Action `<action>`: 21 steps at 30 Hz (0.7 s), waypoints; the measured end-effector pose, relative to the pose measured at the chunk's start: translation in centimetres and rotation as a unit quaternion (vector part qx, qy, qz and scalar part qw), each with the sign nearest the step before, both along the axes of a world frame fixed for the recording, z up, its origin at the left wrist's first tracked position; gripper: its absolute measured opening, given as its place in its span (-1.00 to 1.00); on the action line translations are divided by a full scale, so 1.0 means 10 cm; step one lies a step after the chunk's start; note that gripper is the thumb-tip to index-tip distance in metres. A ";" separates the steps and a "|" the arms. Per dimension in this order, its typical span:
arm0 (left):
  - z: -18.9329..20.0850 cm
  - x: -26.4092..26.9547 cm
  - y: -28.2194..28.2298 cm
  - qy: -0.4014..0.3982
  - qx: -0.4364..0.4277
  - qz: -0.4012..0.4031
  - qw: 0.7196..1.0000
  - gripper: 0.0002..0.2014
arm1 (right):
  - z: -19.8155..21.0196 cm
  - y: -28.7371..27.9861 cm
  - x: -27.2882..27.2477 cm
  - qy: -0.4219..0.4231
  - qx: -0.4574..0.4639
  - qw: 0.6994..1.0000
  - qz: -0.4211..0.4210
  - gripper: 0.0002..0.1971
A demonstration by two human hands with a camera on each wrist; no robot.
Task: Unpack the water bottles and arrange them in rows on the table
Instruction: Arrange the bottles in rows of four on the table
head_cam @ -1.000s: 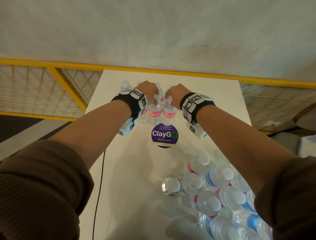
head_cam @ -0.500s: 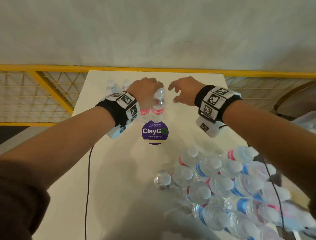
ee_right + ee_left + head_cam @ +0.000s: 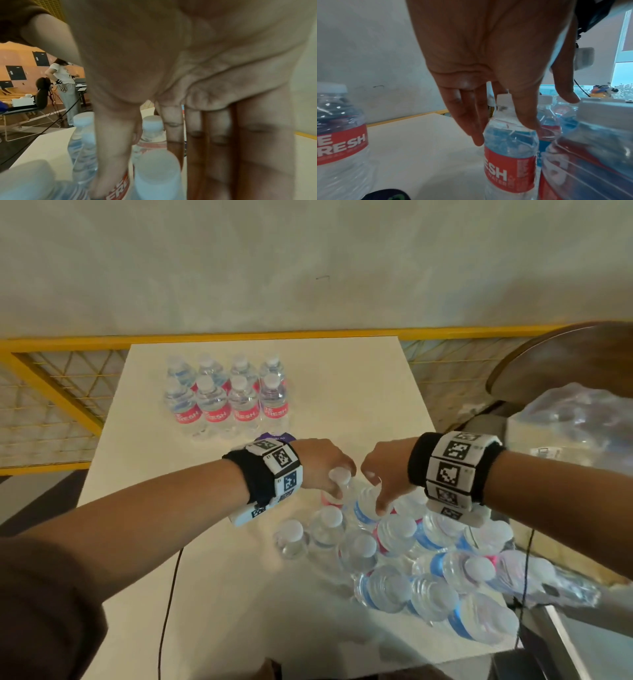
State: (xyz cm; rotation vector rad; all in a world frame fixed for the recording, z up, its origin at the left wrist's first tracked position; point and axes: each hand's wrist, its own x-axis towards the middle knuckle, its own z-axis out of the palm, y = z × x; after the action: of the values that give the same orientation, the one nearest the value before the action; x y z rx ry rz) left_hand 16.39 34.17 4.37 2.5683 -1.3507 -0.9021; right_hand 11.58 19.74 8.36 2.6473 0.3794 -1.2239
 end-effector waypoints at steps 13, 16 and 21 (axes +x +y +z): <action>0.13 0.29 0.98 -0.027 -0.078 0.212 0.974 -0.72 | 0.10 0.25 0.49 -0.146 0.122 0.981 -0.029 -0.69; 0.13 0.37 1.26 -0.049 -0.063 0.244 0.967 -0.71 | 0.06 0.45 0.67 -0.157 0.132 0.979 0.002 -0.68; 0.05 0.44 1.55 -0.066 -0.043 0.276 0.958 -0.70 | -0.08 0.77 0.88 -0.158 0.146 0.975 0.058 -0.66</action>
State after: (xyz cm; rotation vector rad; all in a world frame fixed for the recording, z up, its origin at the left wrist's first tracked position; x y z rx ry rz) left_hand 20.76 49.68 4.85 2.7428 -0.6039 -0.5644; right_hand 20.34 27.44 7.52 2.9500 0.6911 -0.7403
